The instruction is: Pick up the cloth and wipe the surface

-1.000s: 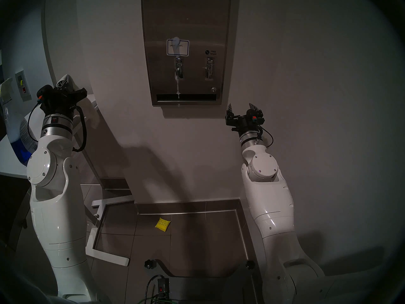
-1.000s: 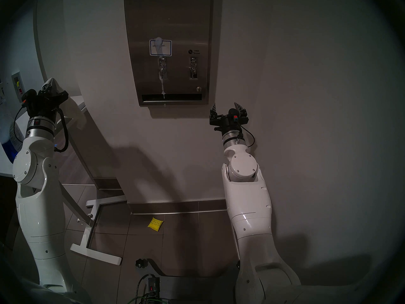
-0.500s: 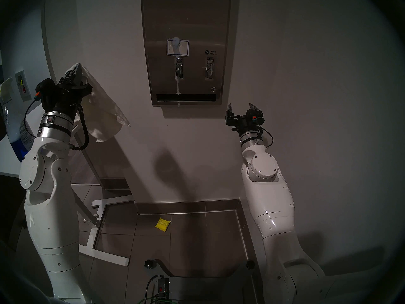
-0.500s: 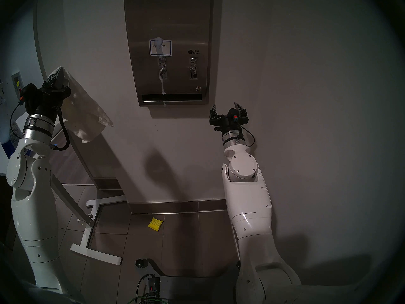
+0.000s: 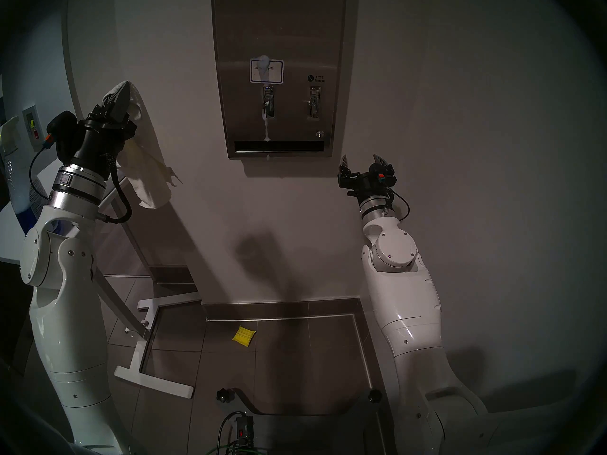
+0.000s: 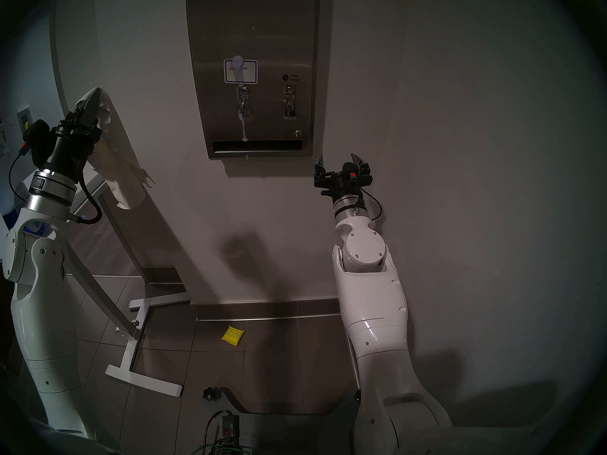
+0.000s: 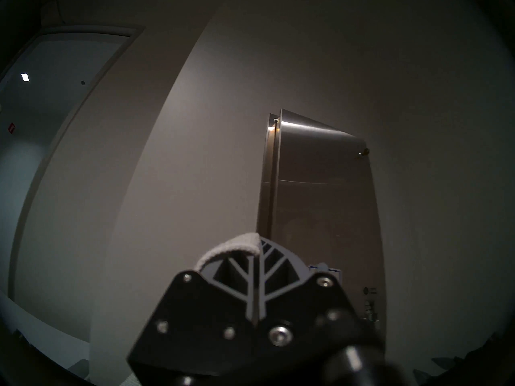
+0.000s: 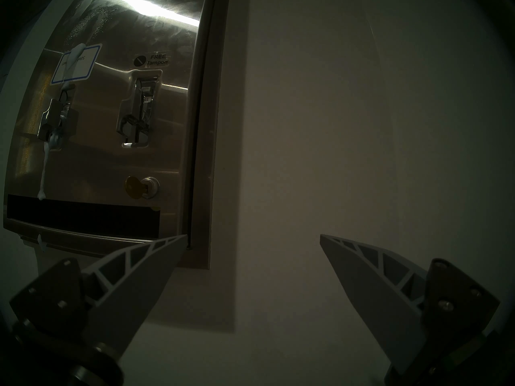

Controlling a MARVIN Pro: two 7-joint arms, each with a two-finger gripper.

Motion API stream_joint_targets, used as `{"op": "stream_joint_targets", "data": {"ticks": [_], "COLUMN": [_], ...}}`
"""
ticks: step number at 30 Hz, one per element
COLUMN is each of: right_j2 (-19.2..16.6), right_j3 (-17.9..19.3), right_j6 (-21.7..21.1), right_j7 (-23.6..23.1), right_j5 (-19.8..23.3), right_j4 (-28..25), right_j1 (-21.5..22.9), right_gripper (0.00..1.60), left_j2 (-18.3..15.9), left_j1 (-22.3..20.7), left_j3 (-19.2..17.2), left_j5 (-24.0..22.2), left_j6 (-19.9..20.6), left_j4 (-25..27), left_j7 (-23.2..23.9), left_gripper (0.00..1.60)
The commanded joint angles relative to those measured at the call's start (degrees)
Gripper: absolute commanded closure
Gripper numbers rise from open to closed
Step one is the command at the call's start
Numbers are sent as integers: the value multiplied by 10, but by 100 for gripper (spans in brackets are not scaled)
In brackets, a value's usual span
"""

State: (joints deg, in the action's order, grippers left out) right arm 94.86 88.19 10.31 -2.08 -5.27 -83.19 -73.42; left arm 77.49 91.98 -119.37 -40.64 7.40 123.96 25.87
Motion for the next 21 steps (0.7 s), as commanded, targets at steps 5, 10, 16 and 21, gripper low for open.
{"op": "stream_joint_targets", "data": {"ticks": [5, 10, 16, 21], "right_j2": [0, -1, -1, -2], "right_j3": [-1, -2, -2, -3], "right_j6": [3, 3, 2, 2], "right_j7": [0, 0, 1, 2], "right_j5": [1, 2, 2, 3], "right_j4": [-21, -21, -21, -21], "right_j1": [17, 17, 17, 17], "right_gripper": [0, 0, 0, 0], "left_j2": [-25, -34, -33, -28], "left_j1": [-16, -22, -31, -34], "left_j3": [17, 48, 79, 103], "left_j5": [-41, -20, 11, 54], "left_j6": [31, 33, 28, 17], "left_j4": [-9, -17, -17, -14], "left_j7": [53, 60, 45, 23], "left_gripper": [160, 160, 160, 160]}}
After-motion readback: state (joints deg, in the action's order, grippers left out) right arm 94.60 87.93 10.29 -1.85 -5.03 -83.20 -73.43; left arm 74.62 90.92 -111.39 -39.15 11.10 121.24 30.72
